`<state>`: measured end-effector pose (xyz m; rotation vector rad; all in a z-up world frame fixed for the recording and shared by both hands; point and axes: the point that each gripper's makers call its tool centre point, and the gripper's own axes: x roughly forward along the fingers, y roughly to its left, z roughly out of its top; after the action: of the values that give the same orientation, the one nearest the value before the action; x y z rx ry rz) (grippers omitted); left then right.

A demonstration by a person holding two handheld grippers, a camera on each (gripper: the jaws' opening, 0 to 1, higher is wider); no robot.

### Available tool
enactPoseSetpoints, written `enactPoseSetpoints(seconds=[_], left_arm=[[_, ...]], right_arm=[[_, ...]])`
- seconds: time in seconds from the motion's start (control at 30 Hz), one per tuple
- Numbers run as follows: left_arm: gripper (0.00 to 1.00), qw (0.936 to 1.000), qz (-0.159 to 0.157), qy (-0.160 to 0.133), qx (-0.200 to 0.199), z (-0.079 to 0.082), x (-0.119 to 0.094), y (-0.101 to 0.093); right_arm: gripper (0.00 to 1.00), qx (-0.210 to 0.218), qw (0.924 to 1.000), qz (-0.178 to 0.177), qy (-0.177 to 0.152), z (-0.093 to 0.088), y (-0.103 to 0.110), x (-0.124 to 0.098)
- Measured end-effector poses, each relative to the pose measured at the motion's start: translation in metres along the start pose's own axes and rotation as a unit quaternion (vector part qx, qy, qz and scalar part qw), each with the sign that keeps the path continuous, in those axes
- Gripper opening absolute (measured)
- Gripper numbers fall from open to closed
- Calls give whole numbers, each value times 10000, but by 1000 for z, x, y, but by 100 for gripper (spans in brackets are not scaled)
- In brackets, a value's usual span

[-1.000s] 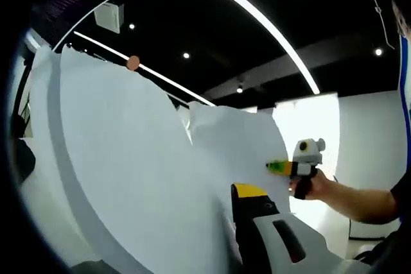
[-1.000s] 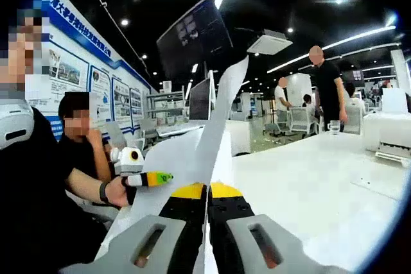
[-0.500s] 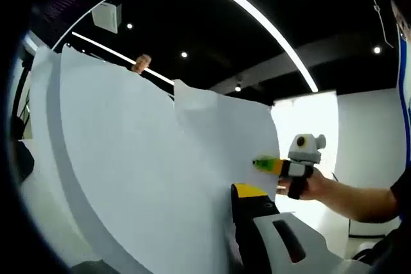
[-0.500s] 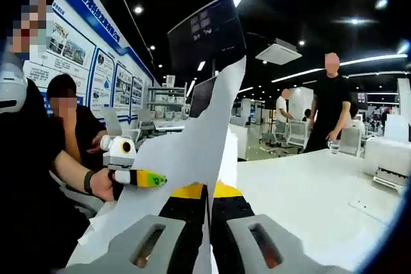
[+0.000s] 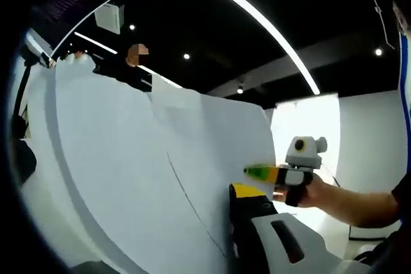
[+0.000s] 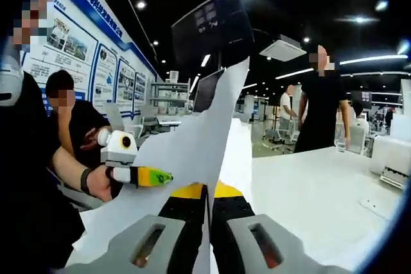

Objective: Organize the stack of printing papers by aligning and flattening the scattered papers on the table

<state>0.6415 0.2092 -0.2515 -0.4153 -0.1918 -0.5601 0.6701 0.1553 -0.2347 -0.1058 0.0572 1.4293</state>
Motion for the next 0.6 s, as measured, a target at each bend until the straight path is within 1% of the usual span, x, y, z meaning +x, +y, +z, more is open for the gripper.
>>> enactPoseSetpoints(seconds=[0.17,0.23,0.3,0.43,0.5,0.6], left_arm=[[12,10000,7,-12,58,0,-1,0],[10,10000,2,-1,95,0,-1,0],[8,9999,7,3,132,0,-1,0],[8,9999,9,-7,122,0,-1,0],[8,9999,13,-14,124,0,-1,0],[8,9999,20,-20,121,1,-1,0]], right_arm=[[0,189,9998,-33,-51,0,-2,0],[4,200,9998,-48,-34,0,-2,0],[10,176,9998,-108,-7,1,-3,-1],[12,325,9994,-129,-58,4,-6,-5],[14,387,9990,-186,-77,5,-9,-7],[15,411,9988,-248,-74,6,-13,-11]])
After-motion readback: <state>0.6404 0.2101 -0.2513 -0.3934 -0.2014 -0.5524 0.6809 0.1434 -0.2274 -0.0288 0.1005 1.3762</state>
